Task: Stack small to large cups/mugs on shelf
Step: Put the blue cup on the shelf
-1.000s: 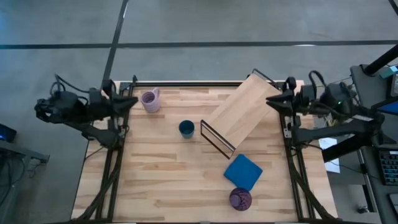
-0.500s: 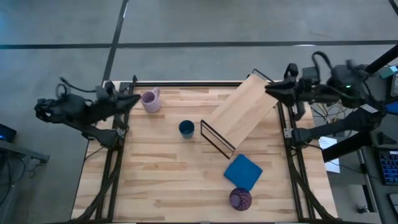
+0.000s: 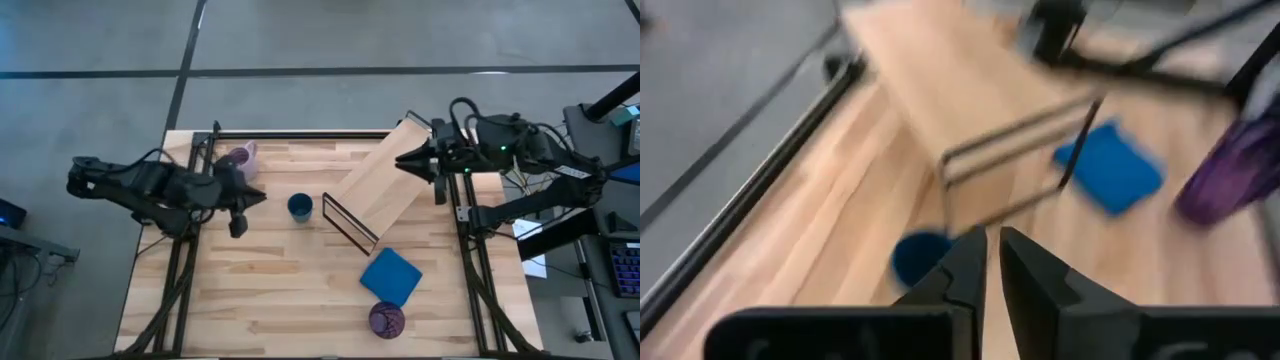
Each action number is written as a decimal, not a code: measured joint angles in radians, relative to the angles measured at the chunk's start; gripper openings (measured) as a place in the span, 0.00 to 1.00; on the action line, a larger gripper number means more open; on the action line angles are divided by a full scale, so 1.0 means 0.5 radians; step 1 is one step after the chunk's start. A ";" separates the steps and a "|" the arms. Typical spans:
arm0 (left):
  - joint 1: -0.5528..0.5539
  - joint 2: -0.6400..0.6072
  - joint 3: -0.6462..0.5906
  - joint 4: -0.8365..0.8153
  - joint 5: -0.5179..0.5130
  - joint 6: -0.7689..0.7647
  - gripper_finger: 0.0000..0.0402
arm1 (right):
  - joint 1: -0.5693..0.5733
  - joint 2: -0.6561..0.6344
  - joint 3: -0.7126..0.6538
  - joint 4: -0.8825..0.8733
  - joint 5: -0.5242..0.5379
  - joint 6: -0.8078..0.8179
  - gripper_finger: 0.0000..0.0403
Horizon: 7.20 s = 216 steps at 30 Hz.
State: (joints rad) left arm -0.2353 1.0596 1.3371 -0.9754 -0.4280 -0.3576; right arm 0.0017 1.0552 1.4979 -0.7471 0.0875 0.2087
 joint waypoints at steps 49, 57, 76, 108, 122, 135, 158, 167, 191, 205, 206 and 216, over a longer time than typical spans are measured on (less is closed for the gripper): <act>0.517 1.478 0.514 -0.195 0.541 0.354 0.27 | 0.001 0.117 -0.026 -0.385 -0.039 0.169 0.16; 0.589 1.563 0.513 -0.162 0.536 0.152 0.27 | 0.002 0.117 -0.054 -0.400 -0.038 0.153 0.16; 0.603 1.559 0.437 -0.114 0.620 -0.007 0.27 | 0.002 0.117 -0.061 -0.495 -0.037 0.135 0.16; 0.763 1.345 0.434 -0.356 0.399 -0.077 0.27 | 0.001 0.117 -0.061 -0.491 -0.035 0.136 0.16; 0.939 1.343 0.415 -0.344 0.689 -0.215 0.27 | 0.001 0.117 -0.061 -0.490 -0.035 0.136 0.16; 0.938 1.389 0.389 -0.300 0.741 -0.273 0.27 | 0.002 0.117 -0.061 -0.489 -0.035 0.137 0.16; 0.924 1.551 0.413 -0.358 0.761 -0.184 0.06 | 0.001 0.117 -0.061 -0.489 -0.035 0.137 0.16; 0.886 1.476 0.741 -0.937 0.677 -0.007 0.00 | 0.001 0.117 -0.061 -0.489 -0.034 0.078 0.16; 0.865 1.572 0.660 -0.644 0.739 0.021 0.29 | 0.001 0.118 -0.091 -0.489 -0.035 0.053 0.16; 0.866 1.569 0.529 -0.508 0.668 -0.107 0.30 | 0.001 0.118 -0.092 -0.489 -0.037 0.054 0.16; 0.865 1.569 0.530 -0.507 0.652 -0.111 0.30 | 0.001 0.118 -0.092 -0.489 -0.037 0.054 0.16; 0.863 1.570 0.505 -0.477 0.635 -0.111 0.30 | 0.001 0.118 -0.092 -0.489 -0.037 0.052 0.16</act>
State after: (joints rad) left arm 0.1963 1.8446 1.5894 -1.2140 -0.1104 -0.4129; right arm 0.0021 1.1141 1.4521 -0.9916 0.0692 0.2348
